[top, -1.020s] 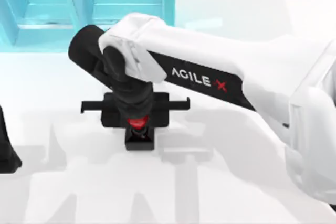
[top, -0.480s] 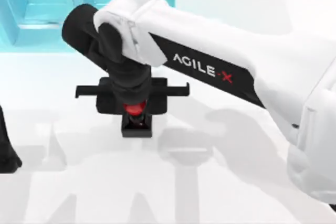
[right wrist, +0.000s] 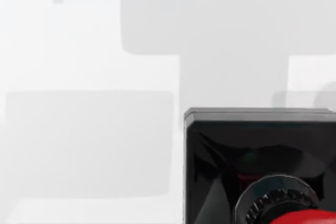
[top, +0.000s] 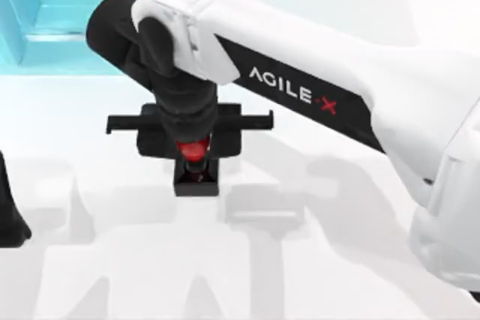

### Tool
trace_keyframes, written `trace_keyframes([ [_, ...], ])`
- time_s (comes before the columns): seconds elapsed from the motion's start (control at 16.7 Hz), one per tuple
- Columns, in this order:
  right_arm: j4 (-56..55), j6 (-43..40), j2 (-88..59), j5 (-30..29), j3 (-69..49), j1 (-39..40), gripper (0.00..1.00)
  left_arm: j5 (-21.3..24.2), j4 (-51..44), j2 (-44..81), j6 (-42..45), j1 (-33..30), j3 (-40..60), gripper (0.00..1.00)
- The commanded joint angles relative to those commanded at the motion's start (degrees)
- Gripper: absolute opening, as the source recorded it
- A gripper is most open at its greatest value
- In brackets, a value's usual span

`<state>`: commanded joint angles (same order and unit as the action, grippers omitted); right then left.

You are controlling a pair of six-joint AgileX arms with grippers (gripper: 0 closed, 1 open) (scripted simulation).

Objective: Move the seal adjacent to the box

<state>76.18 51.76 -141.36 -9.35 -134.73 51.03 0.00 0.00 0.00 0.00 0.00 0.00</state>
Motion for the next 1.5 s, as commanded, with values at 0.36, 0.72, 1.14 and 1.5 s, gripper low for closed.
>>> trace_keyframes([
  [0.36, -2.47, -11.07, 12.26, 1.95, 12.11, -11.45, 0.00, 0.00, 0.00, 0.00, 0.00, 0.00, 0.00, 1.00],
  [0.72, -5.96, -31.66, 34.43, 5.91, 36.39, -31.93, 0.00, 0.00, 0.00, 0.00, 0.00, 0.00, 0.00, 1.00],
  [1.14, -8.12, -45.46, 48.58, 8.87, 50.98, -45.57, 0.00, 0.00, 0.00, 0.00, 0.00, 0.00, 0.00, 1.00],
  [1.5, -8.83, -45.35, 48.34, 8.71, 51.52, -45.37, 0.00, 0.00, 0.00, 0.00, 0.00, 0.00, 0.00, 1.00],
])
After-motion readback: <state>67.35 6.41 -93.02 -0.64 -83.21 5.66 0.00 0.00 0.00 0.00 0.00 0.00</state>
